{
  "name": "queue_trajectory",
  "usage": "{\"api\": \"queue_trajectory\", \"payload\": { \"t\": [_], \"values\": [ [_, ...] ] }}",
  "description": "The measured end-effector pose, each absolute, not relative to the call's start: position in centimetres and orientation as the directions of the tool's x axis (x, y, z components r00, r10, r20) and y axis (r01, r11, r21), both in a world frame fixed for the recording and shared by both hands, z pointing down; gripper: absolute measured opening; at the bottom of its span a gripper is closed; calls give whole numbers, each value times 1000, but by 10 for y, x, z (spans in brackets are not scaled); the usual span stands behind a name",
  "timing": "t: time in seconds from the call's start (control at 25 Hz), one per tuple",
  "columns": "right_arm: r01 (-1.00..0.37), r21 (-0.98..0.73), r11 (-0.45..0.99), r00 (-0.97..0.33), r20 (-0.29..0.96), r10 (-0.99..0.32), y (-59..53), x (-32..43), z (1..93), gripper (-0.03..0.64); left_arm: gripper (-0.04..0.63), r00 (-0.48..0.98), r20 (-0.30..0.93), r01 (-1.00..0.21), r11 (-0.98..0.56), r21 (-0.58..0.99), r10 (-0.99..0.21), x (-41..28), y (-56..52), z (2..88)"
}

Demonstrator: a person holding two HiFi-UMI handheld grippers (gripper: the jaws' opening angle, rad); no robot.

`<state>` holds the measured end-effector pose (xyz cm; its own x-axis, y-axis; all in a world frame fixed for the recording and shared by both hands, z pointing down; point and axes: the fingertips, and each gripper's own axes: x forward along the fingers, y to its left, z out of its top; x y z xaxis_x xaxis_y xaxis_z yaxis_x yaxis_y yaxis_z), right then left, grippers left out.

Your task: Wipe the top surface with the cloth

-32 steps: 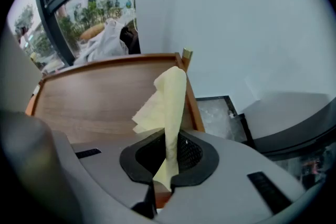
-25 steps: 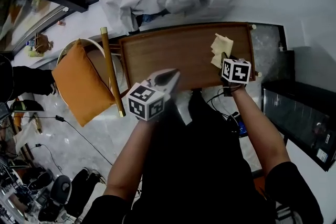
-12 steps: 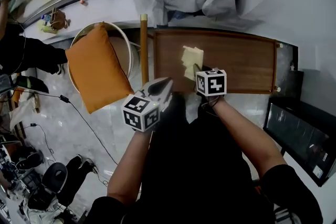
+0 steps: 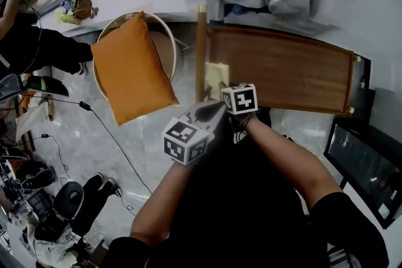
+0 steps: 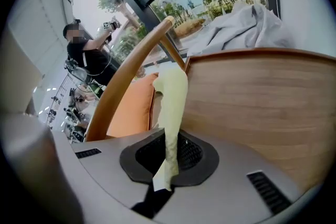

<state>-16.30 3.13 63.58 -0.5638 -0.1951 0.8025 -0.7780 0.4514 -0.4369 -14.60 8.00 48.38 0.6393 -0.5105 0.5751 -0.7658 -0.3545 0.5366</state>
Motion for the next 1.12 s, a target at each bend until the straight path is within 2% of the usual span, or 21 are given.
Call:
{"api": "queue_trajectory", "payload": {
  "t": [0.2,0.44,0.64,0.96,1.12],
  "values": [
    [-798,-436,417,-528,839,-134,46,-171,659,32,12,644,580,-763,-361,536,-499,-155,88,488],
    [-843,-363,396,-442,888,-127,46,-143,673,32,12,657,580,-753,-380,538,-481,-149,88,490],
    [-875,-326,357,-378,922,-85,50,-100,680,32,12,675,570,-737,-400,544,-469,-126,85,488],
    [-900,-240,365,-295,950,-104,30,-11,679,32,12,704,567,-710,-454,539,-427,-76,65,492],
    [-927,-209,310,-252,962,-106,26,48,681,32,12,722,559,-690,-488,535,-407,-45,52,490]
  ]
}}
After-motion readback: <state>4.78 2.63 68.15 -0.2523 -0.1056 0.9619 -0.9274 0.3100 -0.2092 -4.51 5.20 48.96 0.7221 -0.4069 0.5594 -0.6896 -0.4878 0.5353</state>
